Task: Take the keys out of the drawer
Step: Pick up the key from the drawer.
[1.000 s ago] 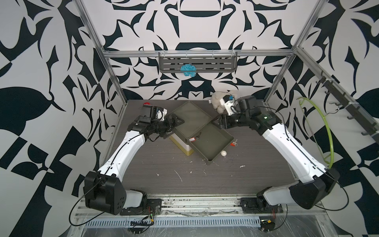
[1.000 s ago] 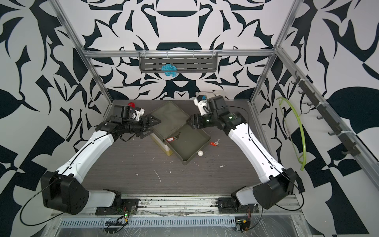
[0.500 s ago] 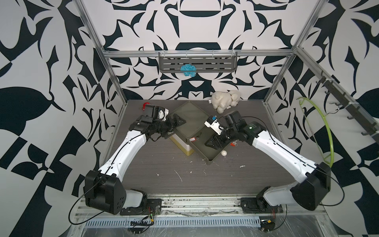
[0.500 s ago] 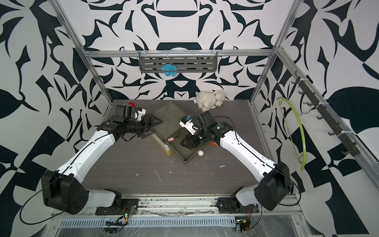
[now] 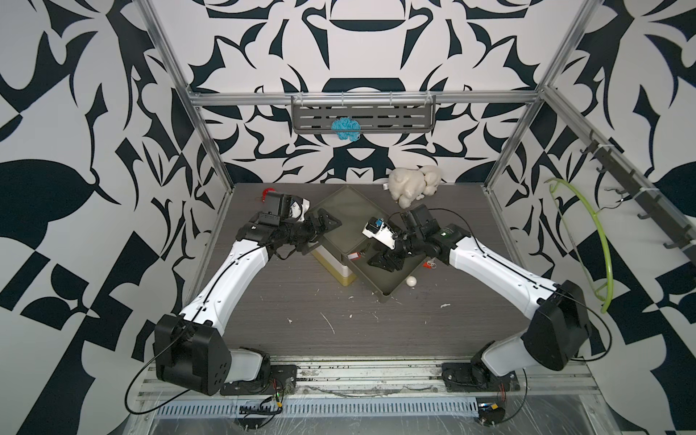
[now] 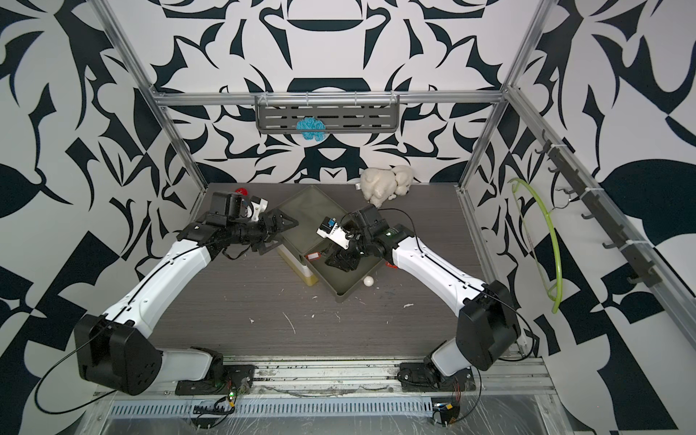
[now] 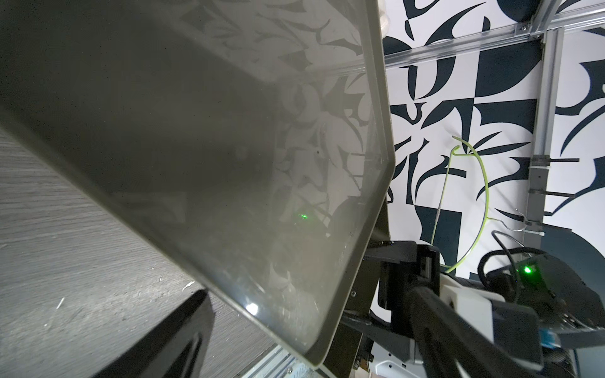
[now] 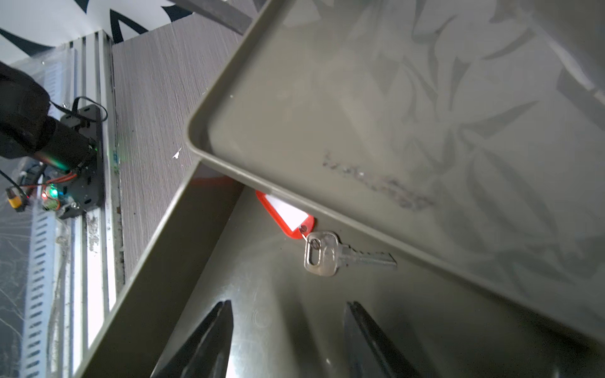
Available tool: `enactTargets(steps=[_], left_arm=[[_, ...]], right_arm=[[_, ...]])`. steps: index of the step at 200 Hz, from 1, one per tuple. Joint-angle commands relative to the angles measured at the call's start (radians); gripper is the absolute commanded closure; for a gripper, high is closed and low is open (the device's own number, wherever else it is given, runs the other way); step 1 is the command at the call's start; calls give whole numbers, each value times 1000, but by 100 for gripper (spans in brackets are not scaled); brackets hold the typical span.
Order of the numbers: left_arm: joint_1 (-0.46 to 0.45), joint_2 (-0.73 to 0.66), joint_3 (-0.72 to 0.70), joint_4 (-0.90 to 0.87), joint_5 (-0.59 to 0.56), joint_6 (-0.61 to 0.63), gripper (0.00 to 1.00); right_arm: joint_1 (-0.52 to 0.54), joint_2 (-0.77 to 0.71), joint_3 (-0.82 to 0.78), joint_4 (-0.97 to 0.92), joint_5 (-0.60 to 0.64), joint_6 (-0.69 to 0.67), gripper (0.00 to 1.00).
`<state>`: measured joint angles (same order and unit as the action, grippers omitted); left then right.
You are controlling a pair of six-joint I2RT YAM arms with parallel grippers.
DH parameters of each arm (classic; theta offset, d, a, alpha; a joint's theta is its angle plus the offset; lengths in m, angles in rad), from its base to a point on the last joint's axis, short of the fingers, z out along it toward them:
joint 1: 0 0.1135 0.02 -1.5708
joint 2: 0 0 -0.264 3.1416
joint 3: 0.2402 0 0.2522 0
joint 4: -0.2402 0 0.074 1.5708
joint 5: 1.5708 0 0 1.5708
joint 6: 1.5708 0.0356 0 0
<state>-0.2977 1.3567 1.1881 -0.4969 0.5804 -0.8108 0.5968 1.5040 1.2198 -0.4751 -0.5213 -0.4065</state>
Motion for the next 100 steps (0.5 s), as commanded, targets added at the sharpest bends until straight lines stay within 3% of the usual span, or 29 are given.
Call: enactTargets(steps=[1,100], left_arm=[[-6,-13,-12,24,27,28,1],[9,-24,-25,-1,44,40,1]], right_arm=[[10,4,-3,62,-42,-67,41],[47,70,36,111,-2,-109,41]])
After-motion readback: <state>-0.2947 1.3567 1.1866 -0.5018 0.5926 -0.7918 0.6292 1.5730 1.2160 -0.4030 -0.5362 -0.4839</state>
